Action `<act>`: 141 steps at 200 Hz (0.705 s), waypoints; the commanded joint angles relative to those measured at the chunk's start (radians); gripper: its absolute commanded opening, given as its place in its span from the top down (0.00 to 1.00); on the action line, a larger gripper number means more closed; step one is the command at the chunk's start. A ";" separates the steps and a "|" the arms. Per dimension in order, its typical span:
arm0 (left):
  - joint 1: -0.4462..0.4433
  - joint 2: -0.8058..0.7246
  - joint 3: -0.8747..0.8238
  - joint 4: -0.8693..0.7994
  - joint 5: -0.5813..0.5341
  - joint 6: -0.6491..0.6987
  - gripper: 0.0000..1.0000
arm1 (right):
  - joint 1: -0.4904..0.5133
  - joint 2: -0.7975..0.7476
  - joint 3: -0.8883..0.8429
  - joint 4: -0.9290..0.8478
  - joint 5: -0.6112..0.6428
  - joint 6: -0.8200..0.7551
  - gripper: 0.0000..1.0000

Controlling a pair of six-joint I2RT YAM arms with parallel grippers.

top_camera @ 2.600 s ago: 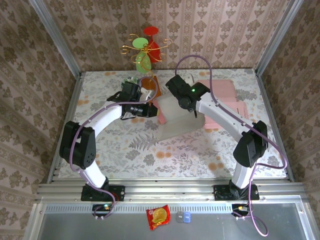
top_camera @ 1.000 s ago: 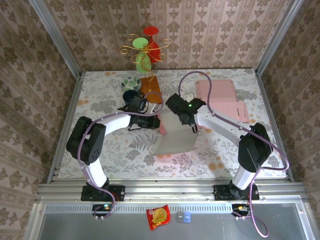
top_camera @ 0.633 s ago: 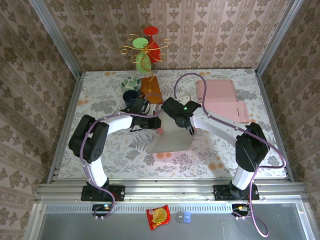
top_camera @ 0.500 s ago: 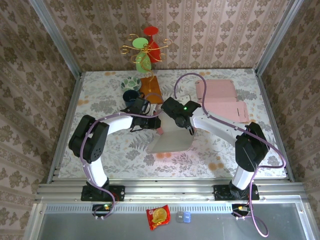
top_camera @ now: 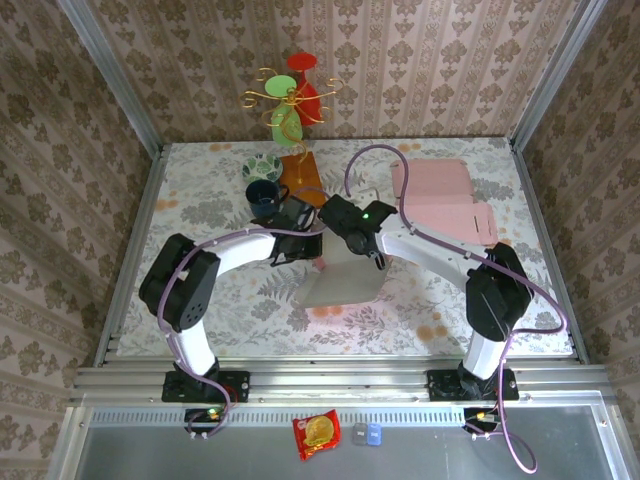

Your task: Fold the paper box

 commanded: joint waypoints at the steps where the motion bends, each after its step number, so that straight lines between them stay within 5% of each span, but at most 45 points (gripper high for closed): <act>1: -0.022 0.040 0.031 -0.233 -0.183 -0.119 1.00 | 0.032 0.023 0.024 0.011 -0.014 0.043 1.00; 45: -0.048 0.069 0.108 -0.354 -0.250 -0.203 1.00 | 0.038 0.024 0.023 0.020 -0.021 0.045 1.00; 99: -0.050 0.047 0.108 -0.286 -0.218 -0.166 1.00 | 0.038 0.021 0.015 0.034 -0.033 0.044 1.00; 141: -0.032 -0.057 0.072 -0.211 -0.196 -0.095 0.71 | 0.037 0.019 0.013 0.029 -0.031 0.048 1.00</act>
